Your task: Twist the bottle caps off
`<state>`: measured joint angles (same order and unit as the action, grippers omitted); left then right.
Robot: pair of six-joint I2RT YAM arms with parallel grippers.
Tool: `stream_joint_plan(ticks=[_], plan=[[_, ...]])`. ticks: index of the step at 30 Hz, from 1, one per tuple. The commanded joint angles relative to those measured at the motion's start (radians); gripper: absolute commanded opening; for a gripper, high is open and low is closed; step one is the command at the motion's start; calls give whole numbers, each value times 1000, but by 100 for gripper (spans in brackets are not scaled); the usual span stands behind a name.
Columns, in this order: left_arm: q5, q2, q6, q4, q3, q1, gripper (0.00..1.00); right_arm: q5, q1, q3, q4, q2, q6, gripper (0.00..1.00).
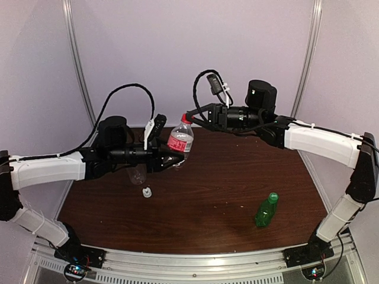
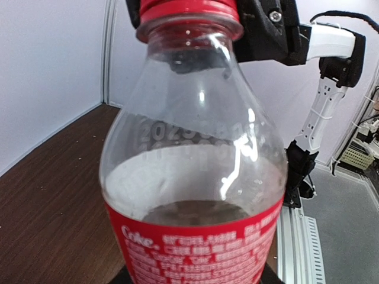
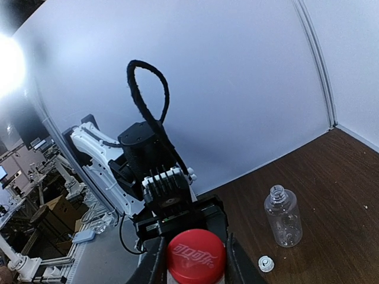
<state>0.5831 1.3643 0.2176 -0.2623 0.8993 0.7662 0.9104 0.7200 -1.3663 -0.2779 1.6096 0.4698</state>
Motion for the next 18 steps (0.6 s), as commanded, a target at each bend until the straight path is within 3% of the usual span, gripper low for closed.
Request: stream_joint_plan(ticks=[1,5,9,15,18], plan=[[249,-40,36,-170,-36,2,25,229,-5,-14,-133,22,-57,0],[394,-39,119,-274,-54,2,25,388,-5,-14,-220,42,-52,0],[439,-46,146,-316,-65,2,24,467,-6,-36,-227,67,-52,4],[397,-53,123,-275,-62,2,23,332,-23,-91,-47,77,-86,24],[347,-54,98,-227,-50,2,22,231,-22,-112,60,52,-112,39]])
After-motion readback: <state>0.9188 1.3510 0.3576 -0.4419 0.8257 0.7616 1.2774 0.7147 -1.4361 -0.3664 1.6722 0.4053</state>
